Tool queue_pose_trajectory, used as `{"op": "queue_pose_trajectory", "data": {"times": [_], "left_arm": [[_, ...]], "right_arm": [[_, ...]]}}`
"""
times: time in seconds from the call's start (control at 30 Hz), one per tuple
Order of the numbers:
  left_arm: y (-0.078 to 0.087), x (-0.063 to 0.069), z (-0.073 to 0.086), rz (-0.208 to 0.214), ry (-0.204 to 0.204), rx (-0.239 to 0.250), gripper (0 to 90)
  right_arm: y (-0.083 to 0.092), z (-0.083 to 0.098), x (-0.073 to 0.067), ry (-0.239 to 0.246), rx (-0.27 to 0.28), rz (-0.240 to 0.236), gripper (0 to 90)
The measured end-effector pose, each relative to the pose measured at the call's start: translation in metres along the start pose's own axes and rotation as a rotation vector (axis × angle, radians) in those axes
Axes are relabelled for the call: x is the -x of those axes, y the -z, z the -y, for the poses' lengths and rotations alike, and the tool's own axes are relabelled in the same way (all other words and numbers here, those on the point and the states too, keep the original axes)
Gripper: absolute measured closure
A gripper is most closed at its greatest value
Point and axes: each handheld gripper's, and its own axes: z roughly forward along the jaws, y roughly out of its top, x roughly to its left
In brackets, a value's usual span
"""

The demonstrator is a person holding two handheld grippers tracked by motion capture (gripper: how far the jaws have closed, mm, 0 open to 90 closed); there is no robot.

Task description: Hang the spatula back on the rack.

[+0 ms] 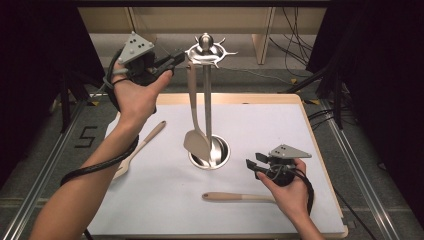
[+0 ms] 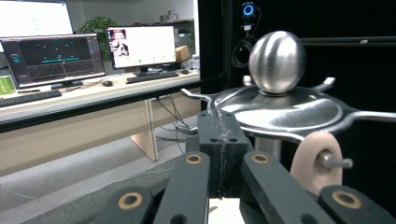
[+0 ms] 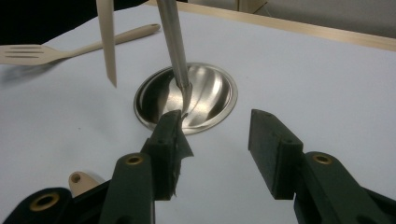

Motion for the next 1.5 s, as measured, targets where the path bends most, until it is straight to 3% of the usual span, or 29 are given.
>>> {"op": "queue_pose_trajectory", "data": {"times": [0.43, 0.57, 0.63, 0.7, 0.73, 0.77, 0.8, 0.83, 0.87, 1.0, 1.1, 1.23, 1.33, 1.47, 1.5], "left_arm": [[-0.016, -0.007, -0.005, -0.004, -0.016, -0.021, 89.6], [-0.017, -0.008, -0.005, 0.000, -0.015, -0.017, 89.6], [-0.014, -0.009, -0.004, 0.001, -0.014, -0.009, 89.6], [-0.010, -0.009, -0.003, 0.009, -0.017, -0.005, 89.5], [-0.006, -0.009, -0.001, 0.008, -0.019, 0.001, 89.4], [-0.003, -0.010, 0.000, 0.006, -0.023, 0.001, 89.2], [0.001, -0.010, 0.001, 0.008, -0.023, 0.001, 88.8], [0.003, -0.011, 0.002, 0.015, -0.020, 0.000, 87.4], [0.007, -0.012, 0.004, 0.015, -0.020, -0.002, 86.5], [0.019, -0.018, 0.012, 0.003, -0.018, -0.008, 81.7], [0.029, -0.024, 0.019, -0.012, -0.012, -0.012, 75.4], [0.037, -0.031, 0.029, -0.029, -0.004, -0.028, 69.8], [0.041, -0.035, 0.037, -0.037, 0.008, -0.048, 66.2], [0.046, -0.039, 0.047, -0.046, 0.021, -0.077, 63.2], [0.048, -0.041, 0.051, -0.052, 0.027, -0.090, 62.7]], "right_arm": [[-0.002, 0.001, 0.002, 0.019, 0.018, 0.002, 55.4], [-0.002, 0.001, 0.002, 0.005, 0.013, -0.004, 55.4], [-0.001, 0.001, 0.002, 0.001, -0.005, 0.001, 55.3], [-0.001, 0.000, 0.005, 0.044, 0.006, 0.010, 55.3], [-0.001, 0.001, 0.002, 0.009, -0.001, 0.000, 55.3], [0.000, 0.001, 0.006, 0.053, 0.013, 0.017, 55.3], [0.000, 0.002, 0.004, 0.008, -0.003, 0.001, 55.3], [-0.002, 0.002, 0.005, 0.016, 0.021, 0.004, 55.3], [-0.002, 0.003, 0.004, -0.006, 0.008, 0.000, 55.3], [-0.002, 0.003, 0.009, 0.027, 0.005, 0.009, 55.3], [0.000, 0.004, 0.008, -0.016, -0.011, 0.010, 55.1], [0.000, 0.003, 0.007, -0.015, -0.012, 0.015, 55.0], [-0.001, 0.003, 0.009, 0.041, 0.006, 0.037, 54.9], [0.000, 0.003, 0.003, -0.016, -0.017, 0.022, 54.8], [-0.001, 0.003, 0.003, -0.009, -0.016, 0.022, 54.7]]}}
